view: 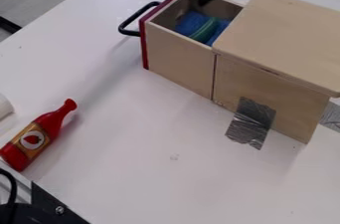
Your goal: Take a cucumber out of the drawer
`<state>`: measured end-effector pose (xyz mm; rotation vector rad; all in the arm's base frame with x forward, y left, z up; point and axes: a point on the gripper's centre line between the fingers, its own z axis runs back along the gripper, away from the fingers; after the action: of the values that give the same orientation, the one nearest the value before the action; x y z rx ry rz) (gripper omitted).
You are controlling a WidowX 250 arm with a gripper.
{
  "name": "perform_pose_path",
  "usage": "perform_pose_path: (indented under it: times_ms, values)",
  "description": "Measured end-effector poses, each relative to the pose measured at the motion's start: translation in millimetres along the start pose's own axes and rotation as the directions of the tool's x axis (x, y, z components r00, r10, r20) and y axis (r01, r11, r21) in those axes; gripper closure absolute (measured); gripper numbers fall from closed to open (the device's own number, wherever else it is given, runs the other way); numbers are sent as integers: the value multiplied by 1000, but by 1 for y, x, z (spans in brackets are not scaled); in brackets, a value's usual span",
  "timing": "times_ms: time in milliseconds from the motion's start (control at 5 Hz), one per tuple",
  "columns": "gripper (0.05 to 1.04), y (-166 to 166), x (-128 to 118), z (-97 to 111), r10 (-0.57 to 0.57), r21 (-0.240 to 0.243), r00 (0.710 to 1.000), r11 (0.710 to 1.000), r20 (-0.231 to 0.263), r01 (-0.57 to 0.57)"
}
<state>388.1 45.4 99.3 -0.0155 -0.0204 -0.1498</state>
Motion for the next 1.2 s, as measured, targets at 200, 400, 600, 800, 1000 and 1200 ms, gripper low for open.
perform_pose_path:
  times_ms: [200, 400, 600, 800, 1000, 1200]
  values:
    - [86, -19, -2, -10, -103, -9, 994, 995, -25, 103]
    - [86, -31, -7, -19, -171, -11, 984, 985, -53, 171]
    - [86, -31, -12, -26, -175, -14, 982, 985, -69, 175]
    - [86, -31, -15, -30, -175, -12, 982, 985, -77, 174]
    - [86, -32, -18, -29, -169, -19, 981, 986, -95, 168]
    - [86, -31, -18, -29, -160, -24, 983, 987, -94, 158]
